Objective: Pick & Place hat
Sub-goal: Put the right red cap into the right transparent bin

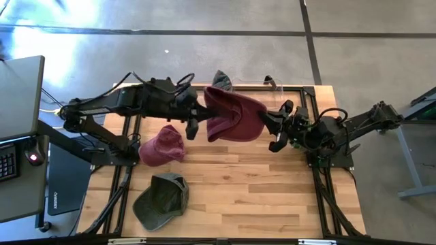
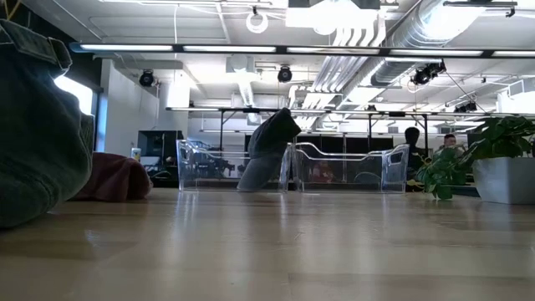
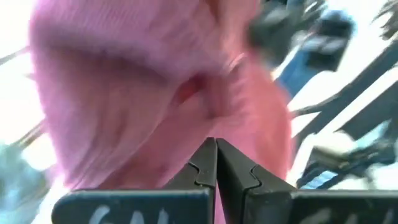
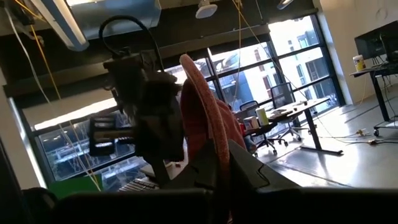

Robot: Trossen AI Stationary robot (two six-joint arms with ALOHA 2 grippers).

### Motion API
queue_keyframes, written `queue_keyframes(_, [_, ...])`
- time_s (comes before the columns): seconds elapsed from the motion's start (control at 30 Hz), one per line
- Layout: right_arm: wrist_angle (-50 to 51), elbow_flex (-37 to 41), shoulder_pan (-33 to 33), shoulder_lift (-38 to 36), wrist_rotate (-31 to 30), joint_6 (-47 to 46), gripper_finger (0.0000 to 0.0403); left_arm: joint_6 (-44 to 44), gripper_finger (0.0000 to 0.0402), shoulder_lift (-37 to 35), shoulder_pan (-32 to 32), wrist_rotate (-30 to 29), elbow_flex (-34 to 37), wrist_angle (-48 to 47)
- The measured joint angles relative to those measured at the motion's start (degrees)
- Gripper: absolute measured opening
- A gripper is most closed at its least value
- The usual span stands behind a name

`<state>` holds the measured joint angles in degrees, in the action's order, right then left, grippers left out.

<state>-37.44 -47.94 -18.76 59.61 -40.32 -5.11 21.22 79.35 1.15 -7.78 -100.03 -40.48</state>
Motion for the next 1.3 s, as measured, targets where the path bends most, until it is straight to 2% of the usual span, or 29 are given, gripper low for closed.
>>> queue_keyframes(0.13, [-0.15, 0.0, 0.22, 0.0, -0.33, -0.17, 0.0013, -0.33, 0.0, 0.05, 0.25, -4.78, -0.29, -6.73])
queue_keyframes(0.37, [-0.68, 0.0, 0.87, 0.0, 1.19, -0.41, 0.0007, -2.06, 0.0, 4.71, 1.64, -11.62, 4.12, -1.19])
queue_keyframes(0.47, [-1.12, 0.0, 0.87, 0.0, 0.57, -0.41, 0.0012, -5.05, 0.0, 7.14, 1.49, -8.27, 3.35, 4.05])
queue_keyframes(0.6, [-1.42, 0.0, 0.87, 0.0, -0.02, -0.43, 0.0011, -6.0, 0.0, 7.4, 1.54, -1.59, 2.65, 2.92])
queue_keyframes(0.87, [-1.31, 0.0, 0.87, 0.0, -1.07, -0.41, 0.0014, -5.77, 0.0, 2.43, 1.49, -2.21, 2.22, 1.68])
queue_keyframes(0.93, [-1.23, 0.0, 0.87, 0.0, -1.33, -0.41, 0.0014, -5.84, 0.0, 0.34, 1.49, -2.79, 2.65, -1.38])
queue_keyframes(1.0, [-1.22, 0.0, 0.87, 0.0, -1.31, -0.4, 0.0009, -5.98, 0.0, 0.07, 1.54, -5.26, 2.37, 1.21])
queue_keyframes(1.13, [-1.0, 0.0, 0.87, 0.0, -1.17, -0.43, 0.0007, -8.18, 0.0, -0.39, 1.47, -17.45, 2.61, 0.94])
queue_keyframes(1.3, [-1.0, 0.0, 0.87, 0.0, 0.19, -1.4, 0.0014, -17.34, 0.0, -0.56, 1.38, -25.93, 2.58, 8.34])
